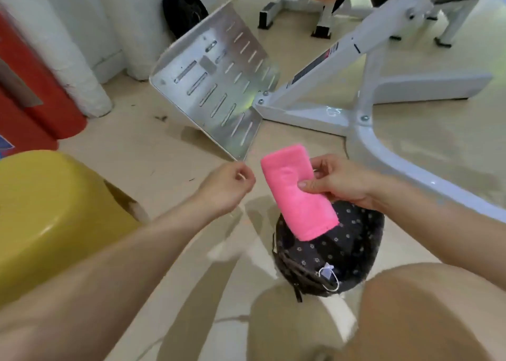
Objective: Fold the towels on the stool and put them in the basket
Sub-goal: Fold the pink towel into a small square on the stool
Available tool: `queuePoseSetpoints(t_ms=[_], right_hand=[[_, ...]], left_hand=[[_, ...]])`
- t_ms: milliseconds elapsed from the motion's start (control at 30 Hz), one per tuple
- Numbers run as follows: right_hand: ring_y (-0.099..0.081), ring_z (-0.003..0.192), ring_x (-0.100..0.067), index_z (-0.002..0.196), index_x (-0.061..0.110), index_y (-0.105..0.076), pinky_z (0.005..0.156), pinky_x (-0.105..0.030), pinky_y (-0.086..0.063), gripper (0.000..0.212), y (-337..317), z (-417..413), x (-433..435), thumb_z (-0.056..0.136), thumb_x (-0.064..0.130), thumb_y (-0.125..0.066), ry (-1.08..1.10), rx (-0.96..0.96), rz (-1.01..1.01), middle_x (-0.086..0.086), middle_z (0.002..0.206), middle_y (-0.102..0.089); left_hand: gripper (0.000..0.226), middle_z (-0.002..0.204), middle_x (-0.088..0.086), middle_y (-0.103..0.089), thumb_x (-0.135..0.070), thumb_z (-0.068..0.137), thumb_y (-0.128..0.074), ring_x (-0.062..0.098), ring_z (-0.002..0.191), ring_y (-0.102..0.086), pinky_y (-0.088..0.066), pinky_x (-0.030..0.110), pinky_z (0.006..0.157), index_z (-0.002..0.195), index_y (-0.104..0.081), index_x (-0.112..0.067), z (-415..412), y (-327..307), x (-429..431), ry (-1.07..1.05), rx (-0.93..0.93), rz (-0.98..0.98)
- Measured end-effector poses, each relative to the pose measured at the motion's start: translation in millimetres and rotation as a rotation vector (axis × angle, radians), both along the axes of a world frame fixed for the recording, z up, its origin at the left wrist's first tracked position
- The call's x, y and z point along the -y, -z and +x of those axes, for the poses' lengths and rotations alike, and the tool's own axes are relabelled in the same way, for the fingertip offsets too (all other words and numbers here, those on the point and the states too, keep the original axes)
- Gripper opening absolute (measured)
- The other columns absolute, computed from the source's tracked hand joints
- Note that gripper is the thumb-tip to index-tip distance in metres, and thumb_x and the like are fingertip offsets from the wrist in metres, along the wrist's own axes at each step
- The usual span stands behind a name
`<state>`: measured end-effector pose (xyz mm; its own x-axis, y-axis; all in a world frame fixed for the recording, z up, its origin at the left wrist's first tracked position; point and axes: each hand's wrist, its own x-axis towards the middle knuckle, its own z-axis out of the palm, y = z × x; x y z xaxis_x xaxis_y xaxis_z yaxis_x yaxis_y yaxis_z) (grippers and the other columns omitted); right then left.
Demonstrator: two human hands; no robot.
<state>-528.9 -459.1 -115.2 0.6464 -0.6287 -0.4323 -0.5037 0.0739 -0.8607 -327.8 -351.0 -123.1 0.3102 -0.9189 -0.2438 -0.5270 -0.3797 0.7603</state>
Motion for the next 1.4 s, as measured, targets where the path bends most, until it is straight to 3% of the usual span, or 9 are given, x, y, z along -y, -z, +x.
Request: queuePoseSetpoints(t_ms=[100,267,600,767,967,1134,1200,1300,1400], right_hand=[[-0.067,0.083,-0.021,0.108,0.011,-0.064,0.062,-0.026,-0.051,0.023,38.9,-27.1,9.7,0.086,0.008,-0.068,0.129,-0.074,-0.039,-0.007,0.092,-0.068],[-0.066,0.091,-0.024,0.096,0.010,-0.064,0.081,-0.042,-0.056,0.020,88.5,-38.4,15.6,0.080,0.018,-0.074,0.097,-0.265,-0.196,-0.008,0.096,-0.069],[-0.061,0.084,-0.024,0.088,0.005,-0.063,0.070,-0.033,-0.049,0.018,130.6,6.2,-11.8,0.081,0.020,-0.071,-0.141,-0.423,-0.141,-0.007,0.085,-0.063],[-0.059,0.077,-0.022,0.098,0.000,-0.061,0.072,-0.040,-0.055,0.015,158.1,48.5,-25.5,0.086,0.009,-0.059,0.031,-0.395,0.011,-0.010,0.086,-0.060],[-0.040,0.051,-0.017,0.055,0.017,-0.040,0.049,-0.026,-0.035,0.041,177.5,77.1,-42.3,0.082,0.009,-0.070,0.031,-0.352,0.068,-0.001,0.054,-0.043],[-0.046,0.053,-0.015,0.087,0.010,-0.061,0.040,-0.019,-0.037,0.012,185.9,75.9,-46.7,0.087,-0.001,-0.060,0.099,-0.226,0.246,-0.012,0.075,-0.053],[-0.054,0.059,-0.017,0.109,0.017,-0.059,0.042,-0.021,-0.042,0.026,188.2,75.2,-49.7,0.088,0.001,-0.056,0.140,-0.252,0.179,-0.010,0.083,-0.061],[-0.061,0.075,-0.023,0.114,0.026,-0.054,0.055,-0.030,-0.051,0.036,192.7,77.9,-54.6,0.082,0.011,-0.058,0.190,-0.249,0.114,-0.005,0.092,-0.066],[-0.060,0.095,-0.025,0.122,0.018,-0.046,0.076,-0.031,-0.045,0.051,191.6,78.8,-51.0,0.076,0.027,-0.066,0.090,-0.346,-0.066,-0.004,0.104,-0.063]], left_hand=[[0.042,0.108,0.004,-0.065,-0.046,0.088,-0.055,0.027,0.098,-0.063,-0.046,0.032,0.078,0.120,-0.046,-0.020,-49.1,59.2,-6.3,0.181,0.232,0.320],[0.051,0.091,0.008,-0.067,-0.037,0.074,-0.060,0.029,0.064,-0.070,-0.061,0.040,0.062,0.112,-0.035,-0.014,-101.2,110.5,-16.4,-0.026,-0.176,0.582],[0.032,0.065,-0.002,-0.070,-0.021,0.079,-0.050,0.015,0.061,-0.068,-0.055,0.030,0.080,0.108,-0.056,-0.032,-2.8,104.4,-4.8,-0.080,0.171,0.434],[0.039,0.070,-0.001,-0.064,-0.022,0.076,-0.059,0.019,0.065,-0.063,-0.054,0.033,0.077,0.114,-0.053,-0.028,20.5,98.0,-22.1,-0.184,-0.100,0.389],[0.045,0.068,0.002,-0.057,-0.010,0.075,-0.052,0.026,0.056,-0.060,-0.059,0.048,0.064,0.109,-0.059,-0.037,16.3,104.4,-35.8,-0.153,-0.247,0.249],[0.044,0.086,-0.001,-0.055,-0.011,0.081,-0.049,0.031,0.074,-0.062,-0.057,0.040,0.075,0.117,-0.058,-0.035,23.1,112.1,-34.9,-0.102,-0.103,0.184],[0.040,0.099,0.003,-0.051,-0.012,0.082,-0.049,0.026,0.084,-0.055,-0.050,0.035,0.076,0.115,-0.060,-0.031,20.1,113.1,-34.2,-0.028,0.203,0.107],[0.017,0.078,0.005,-0.055,-0.013,0.064,-0.055,0.027,0.069,-0.053,-0.038,0.032,0.057,0.078,-0.066,-0.016,1.3,114.7,-32.6,0.286,0.759,-0.188],[0.010,0.062,-0.001,-0.061,-0.019,0.061,-0.072,0.022,0.059,-0.057,-0.042,0.031,0.065,0.062,-0.063,-0.019,-34.6,110.6,-31.7,0.646,0.887,-0.056]])
